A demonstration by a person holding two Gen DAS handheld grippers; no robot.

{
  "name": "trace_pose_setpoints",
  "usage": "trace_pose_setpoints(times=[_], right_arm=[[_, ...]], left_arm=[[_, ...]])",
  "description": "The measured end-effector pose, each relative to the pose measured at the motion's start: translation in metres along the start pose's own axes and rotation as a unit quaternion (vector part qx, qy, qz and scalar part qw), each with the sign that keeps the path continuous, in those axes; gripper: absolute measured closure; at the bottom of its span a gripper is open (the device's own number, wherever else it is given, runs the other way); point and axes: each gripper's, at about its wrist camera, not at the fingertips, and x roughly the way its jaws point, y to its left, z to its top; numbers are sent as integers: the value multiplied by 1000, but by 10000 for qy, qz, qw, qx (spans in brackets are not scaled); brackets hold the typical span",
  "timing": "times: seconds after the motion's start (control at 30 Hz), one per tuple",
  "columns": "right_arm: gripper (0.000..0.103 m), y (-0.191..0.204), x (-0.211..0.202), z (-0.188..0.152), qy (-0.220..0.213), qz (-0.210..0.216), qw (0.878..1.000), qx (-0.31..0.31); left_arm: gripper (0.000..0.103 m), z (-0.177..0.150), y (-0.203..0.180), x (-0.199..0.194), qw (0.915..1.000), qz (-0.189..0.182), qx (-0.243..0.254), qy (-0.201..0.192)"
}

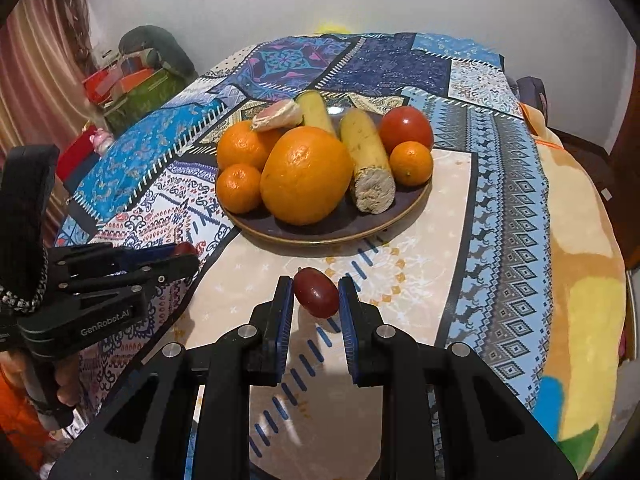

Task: Organize fruits
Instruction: 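Grasp a dark red grape with the left gripper while the right gripper grasps the other grape, then lower the grape onto the plate with the left gripper while the right gripper drops its grape there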

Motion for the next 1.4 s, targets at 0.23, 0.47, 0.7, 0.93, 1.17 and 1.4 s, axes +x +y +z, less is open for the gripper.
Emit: trace_pose_setpoints(times=[0.23,0.47,0.7,0.93,1.17,1.4], right_arm=[[82,-2,-11,7,-160,-35,9999,16],[82,-7,-22,24,-433,-94,9990,-2],[82,-13,-25,45,-676,-112,9976,39],[82,-14,-19,63,-824,-119,9965,-3],[82,-15,0,76,-800,-151,9966,-92],[82,-23,22,80,-683,-187,9975,-35]], left_arm=[[84,3,-6,-18,9997,15,84,-212],[84,18,-18,-40,9980,51,234,-579],[84,43,-25,-41,9969,-24,236,-749],[84,64,-38,-32,9956,-142,378,-849],[84,74,-46,-11,9956,-98,514,-772],[84,78,-41,-2,9961,-175,470,-730]])
